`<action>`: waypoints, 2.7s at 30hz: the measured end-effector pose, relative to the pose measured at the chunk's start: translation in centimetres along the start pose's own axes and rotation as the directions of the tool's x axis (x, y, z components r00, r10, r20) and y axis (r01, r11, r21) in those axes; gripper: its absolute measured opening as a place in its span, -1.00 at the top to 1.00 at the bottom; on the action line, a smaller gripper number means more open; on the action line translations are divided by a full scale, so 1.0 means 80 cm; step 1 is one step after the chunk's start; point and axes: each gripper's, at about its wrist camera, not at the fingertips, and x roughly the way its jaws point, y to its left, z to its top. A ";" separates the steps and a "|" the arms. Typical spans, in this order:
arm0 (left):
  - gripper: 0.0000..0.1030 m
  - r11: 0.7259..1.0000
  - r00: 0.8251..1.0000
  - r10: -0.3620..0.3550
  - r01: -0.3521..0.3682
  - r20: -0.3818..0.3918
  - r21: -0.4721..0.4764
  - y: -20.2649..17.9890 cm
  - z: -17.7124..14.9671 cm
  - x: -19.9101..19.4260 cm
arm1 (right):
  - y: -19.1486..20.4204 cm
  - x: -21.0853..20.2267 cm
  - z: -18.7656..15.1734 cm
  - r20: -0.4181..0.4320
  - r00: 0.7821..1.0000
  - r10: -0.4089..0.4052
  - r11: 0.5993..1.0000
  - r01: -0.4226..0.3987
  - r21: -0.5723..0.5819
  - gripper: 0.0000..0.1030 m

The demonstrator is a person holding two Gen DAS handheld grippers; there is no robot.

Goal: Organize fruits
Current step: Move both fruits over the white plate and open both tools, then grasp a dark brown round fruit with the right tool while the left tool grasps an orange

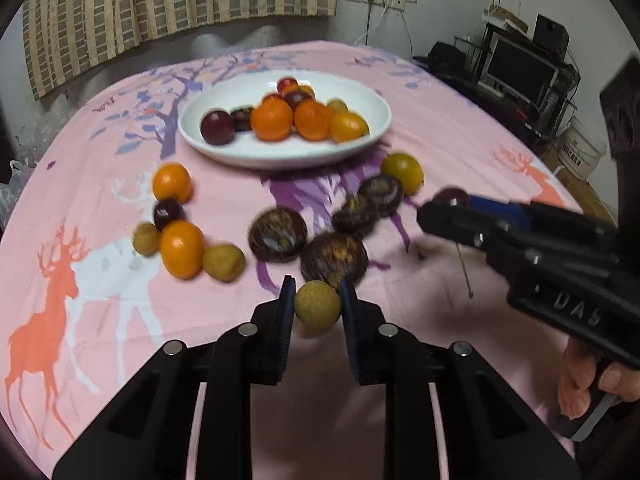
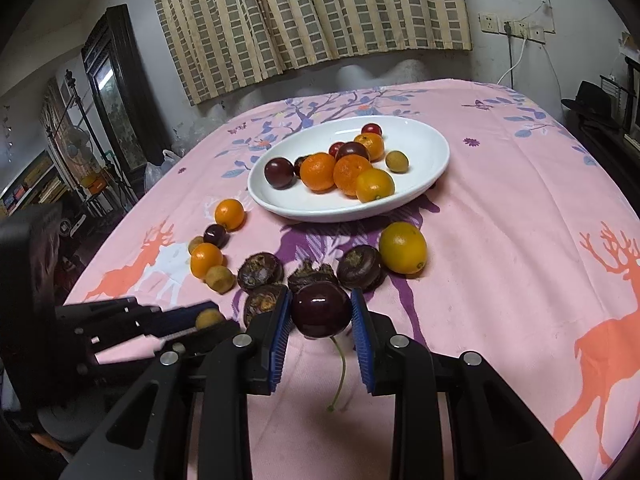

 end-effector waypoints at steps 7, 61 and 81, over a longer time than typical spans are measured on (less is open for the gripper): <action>0.57 0.998 0.995 0.053 -0.051 0.083 -0.031 0.035 0.072 -0.013 | 0.007 -0.009 0.042 0.027 0.999 0.030 0.999 -0.030 -0.033 0.42; -0.65 0.956 0.978 0.194 -0.170 0.079 -0.238 0.128 -0.002 0.002 | 0.032 0.049 -0.009 -0.164 0.985 -0.047 0.995 0.033 -0.091 -0.10; -0.65 0.963 0.996 0.094 -0.090 0.000 -0.255 0.127 -0.006 0.023 | 0.058 0.070 -0.011 -0.179 0.984 -0.027 0.993 0.005 -0.119 0.16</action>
